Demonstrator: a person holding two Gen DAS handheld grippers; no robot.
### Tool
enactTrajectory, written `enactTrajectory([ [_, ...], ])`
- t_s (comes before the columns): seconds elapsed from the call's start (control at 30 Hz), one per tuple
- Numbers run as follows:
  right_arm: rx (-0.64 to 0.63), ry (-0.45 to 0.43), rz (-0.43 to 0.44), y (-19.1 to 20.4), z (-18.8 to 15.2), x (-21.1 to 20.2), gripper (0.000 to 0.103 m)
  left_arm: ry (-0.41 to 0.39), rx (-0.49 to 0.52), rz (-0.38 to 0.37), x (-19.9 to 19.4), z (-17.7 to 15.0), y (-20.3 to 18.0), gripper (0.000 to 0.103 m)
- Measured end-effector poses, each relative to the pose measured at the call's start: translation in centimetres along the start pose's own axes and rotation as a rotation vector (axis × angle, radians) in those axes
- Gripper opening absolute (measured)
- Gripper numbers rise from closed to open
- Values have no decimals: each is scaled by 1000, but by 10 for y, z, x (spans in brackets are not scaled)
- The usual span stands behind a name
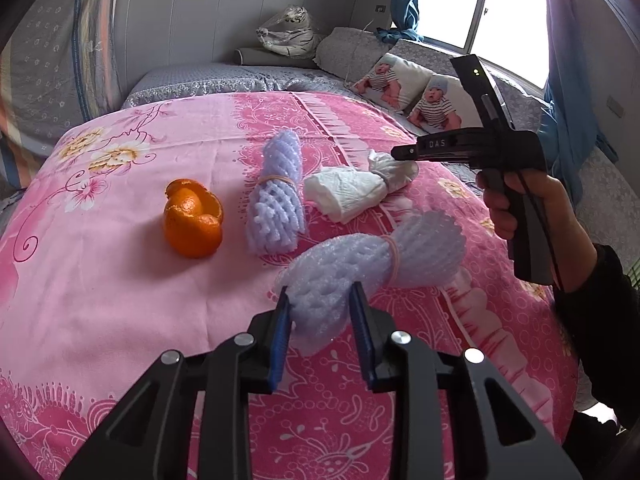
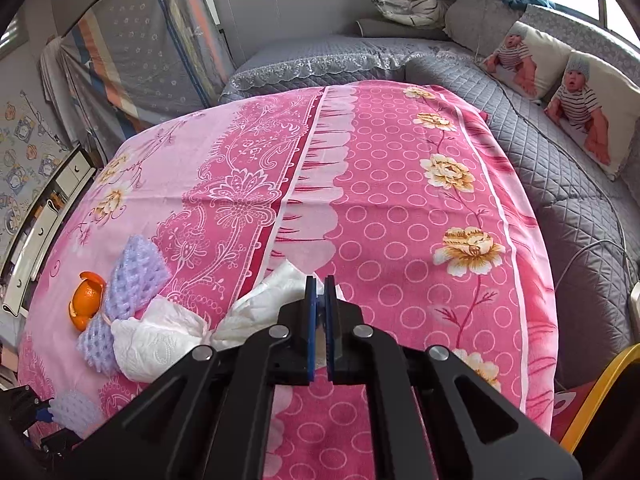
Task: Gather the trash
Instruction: 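Grasp the lavender foam net with the left tool while the right tool grasps the white plastic bag, then carry the foam net and white bag toward the yellow bin with both tools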
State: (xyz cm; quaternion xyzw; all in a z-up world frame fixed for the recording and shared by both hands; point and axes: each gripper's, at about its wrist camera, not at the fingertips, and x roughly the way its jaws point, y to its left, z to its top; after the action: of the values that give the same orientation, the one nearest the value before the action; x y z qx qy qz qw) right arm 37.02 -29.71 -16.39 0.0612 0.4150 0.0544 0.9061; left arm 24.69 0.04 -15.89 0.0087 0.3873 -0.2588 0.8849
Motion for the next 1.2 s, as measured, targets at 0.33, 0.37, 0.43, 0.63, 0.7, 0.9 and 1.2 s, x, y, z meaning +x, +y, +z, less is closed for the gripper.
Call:
enactTrajectory([
  [0.33,9,-12,52,-8,-19,-36,2,-28,6,-47,-32,-14,-16,27],
  [0.37,11,-17,58,-9,-20,-41,2,-32,5,-52,-36,-15,-17,27],
  [0.43,15,-26,73,-10,-22,-52,2,-42,7,-55,-42,-15,-19,27],
  [0.63,8,-80,78,-15,-30,-91,2,-74,13,-61,-61,-14,-26,27],
  [0.7,10,-98,66,-18,-31,-103,2,-84,18,-67,-66,-14,-30,27],
  [0.9,21,-138,65,-32,-38,-135,2,-99,29,-79,-77,-11,-43,27],
  [1.2,68,-207,9,-66,-49,-175,2,-117,75,-79,-80,4,-75,27],
])
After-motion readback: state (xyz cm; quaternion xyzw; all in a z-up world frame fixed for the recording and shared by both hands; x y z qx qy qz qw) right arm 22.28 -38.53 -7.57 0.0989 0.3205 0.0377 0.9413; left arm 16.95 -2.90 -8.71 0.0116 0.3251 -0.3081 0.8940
